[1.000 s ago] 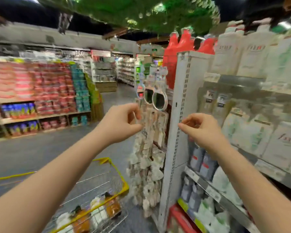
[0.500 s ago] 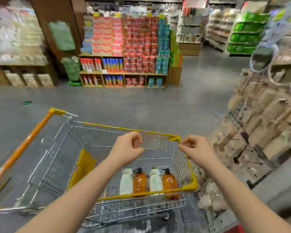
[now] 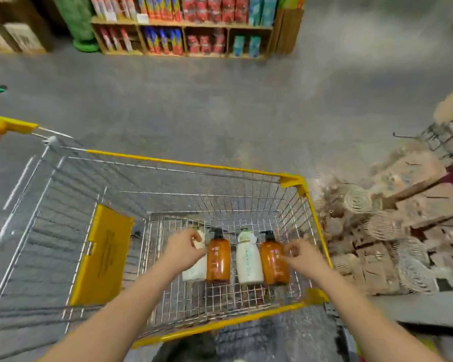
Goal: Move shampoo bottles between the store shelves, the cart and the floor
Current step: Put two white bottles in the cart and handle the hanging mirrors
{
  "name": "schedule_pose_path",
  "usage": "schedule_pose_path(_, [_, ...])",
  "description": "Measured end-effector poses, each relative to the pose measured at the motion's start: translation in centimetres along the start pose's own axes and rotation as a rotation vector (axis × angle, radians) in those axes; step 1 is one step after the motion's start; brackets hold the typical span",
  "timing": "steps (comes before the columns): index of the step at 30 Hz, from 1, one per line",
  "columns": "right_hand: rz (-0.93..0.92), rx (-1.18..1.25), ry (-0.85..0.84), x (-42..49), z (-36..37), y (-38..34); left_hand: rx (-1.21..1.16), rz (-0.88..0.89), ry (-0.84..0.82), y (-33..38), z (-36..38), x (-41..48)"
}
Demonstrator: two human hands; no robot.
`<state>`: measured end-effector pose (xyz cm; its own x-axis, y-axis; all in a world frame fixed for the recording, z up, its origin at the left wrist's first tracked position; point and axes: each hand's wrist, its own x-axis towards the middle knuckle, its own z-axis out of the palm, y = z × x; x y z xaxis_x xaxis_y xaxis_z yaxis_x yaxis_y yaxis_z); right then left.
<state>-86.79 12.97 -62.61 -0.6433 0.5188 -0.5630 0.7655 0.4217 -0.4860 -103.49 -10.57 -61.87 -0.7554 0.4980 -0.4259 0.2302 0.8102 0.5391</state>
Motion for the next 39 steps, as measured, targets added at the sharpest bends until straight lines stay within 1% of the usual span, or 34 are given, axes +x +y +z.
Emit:
schedule_pose_path(3, [0.109, -0.036, -0.052, 3.1, 1.5, 1.2, 0.073, -0.081, -0.113, -2.0, 2.4, 3.9])
schedule_pose_path(8, [0.179, -0.11, -0.172, 8.1, 5.6, 3.1, 0.14, -0.242, -0.271, -5.5, 7.7, 8.4])
schedule_pose_path(10, [0.219, -0.148, -0.217, 9.9, 6.9, 3.8, 0.174, -0.265, -0.334, -6.4, 9.9, 10.0])
schedule_pose_path(12, [0.261, -0.19, -0.201, 13.3, 8.1, 5.0, 0.228, -0.25, -0.364, -7.3, 12.3, 12.3])
schedule_pose_path(14, [0.326, -0.195, -0.183, 16.1, 9.6, 5.8, 0.239, -0.24, -0.381, -8.3, 14.3, 14.4])
schedule_pose_path(19, [0.376, -0.098, -0.136, 20.6, 12.6, 8.0, 0.308, -0.194, -0.359, -10.0, 19.1, 19.0])
schedule_pose_path(21, [0.375, -0.063, -0.104, 21.7, 13.3, 9.1, 0.37, -0.205, -0.363, -10.7, 20.3, 20.2])
schedule_pose_path(23, [0.386, -0.061, -0.107, 22.3, 13.7, 9.7, 0.423, -0.221, -0.339, -11.3, 21.3, 20.9])
schedule_pose_path(25, [0.396, -0.054, -0.109, 22.7, 14.1, 9.8, 0.429, -0.251, -0.316, -10.9, 21.9, 21.0])
schedule_pose_path(27, [0.412, -0.035, -0.098, 22.8, 14.6, 9.9, 0.346, -0.311, -0.289, -9.8, 22.8, 20.8])
schedule_pose_path(29, [0.456, 0.015, -0.078, 22.7, 14.9, 9.8, 0.172, -0.378, -0.231, -9.1, 23.7, 20.4])
schedule_pose_path(32, [0.551, 0.15, -0.072, 22.8, 14.6, 9.7, -0.114, -0.418, -0.15, -9.1, 24.3, 19.9])
schedule_pose_path(33, [0.569, 0.172, -0.072, 22.8, 14.3, 9.6, -0.177, -0.432, -0.129, -9.0, 24.2, 19.8])
schedule_pose_path(35, [0.6, 0.183, -0.075, 22.5, 13.8, 9.6, -0.22, -0.45, -0.107, -9.0, 23.9, 19.3])
schedule_pose_path(39, [0.597, 0.168, -0.106, 21.4, 12.6, 9.9, -0.205, -0.448, -0.111, -8.6, 22.2, 18.1])
